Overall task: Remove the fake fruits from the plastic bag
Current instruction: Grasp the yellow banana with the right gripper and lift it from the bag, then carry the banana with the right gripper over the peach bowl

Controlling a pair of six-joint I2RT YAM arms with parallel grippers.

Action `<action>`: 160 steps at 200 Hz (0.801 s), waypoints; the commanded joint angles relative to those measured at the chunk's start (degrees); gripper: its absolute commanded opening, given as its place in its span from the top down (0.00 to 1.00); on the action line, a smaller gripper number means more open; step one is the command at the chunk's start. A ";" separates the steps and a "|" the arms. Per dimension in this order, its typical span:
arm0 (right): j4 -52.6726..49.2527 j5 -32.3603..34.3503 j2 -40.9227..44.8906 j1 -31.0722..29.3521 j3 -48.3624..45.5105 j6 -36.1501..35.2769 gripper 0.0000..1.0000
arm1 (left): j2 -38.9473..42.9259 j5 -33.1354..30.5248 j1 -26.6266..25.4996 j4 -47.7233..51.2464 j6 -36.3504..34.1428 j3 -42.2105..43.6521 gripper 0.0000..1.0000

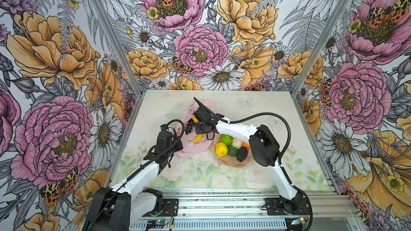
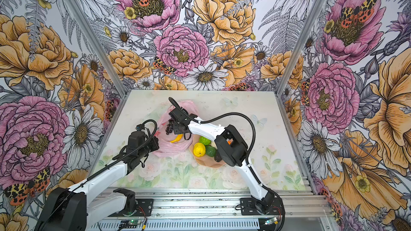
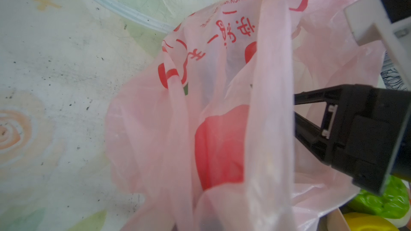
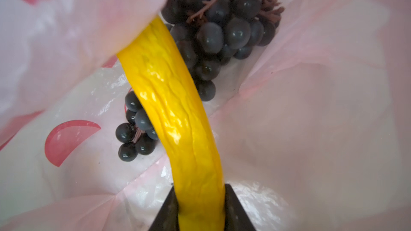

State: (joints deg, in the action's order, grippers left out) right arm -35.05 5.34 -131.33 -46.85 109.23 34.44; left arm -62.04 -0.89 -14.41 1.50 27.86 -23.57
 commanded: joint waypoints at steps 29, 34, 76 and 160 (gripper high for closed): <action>0.68 1.13 8.01 -0.17 -2.88 -1.06 0.69 | -1.04 -1.19 -0.24 0.02 -0.84 -1.67 0.98; 0.68 1.31 8.53 -0.32 -3.19 -1.12 0.69 | -1.26 -0.91 -0.12 0.02 -0.74 -1.72 0.98; 0.59 1.60 12.46 -1.69 -7.51 -1.65 0.69 | -1.66 -0.26 1.84 -0.02 0.17 -1.44 0.99; -0.26 -0.63 20.21 -4.25 -18.08 -2.40 0.69 | -0.58 0.29 2.96 -0.52 0.71 -0.60 0.98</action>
State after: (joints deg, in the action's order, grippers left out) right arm -35.05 4.75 -115.48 -50.28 92.88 33.34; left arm -63.42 -0.86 -12.08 1.45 28.10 -24.12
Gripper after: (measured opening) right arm 0.315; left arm 0.050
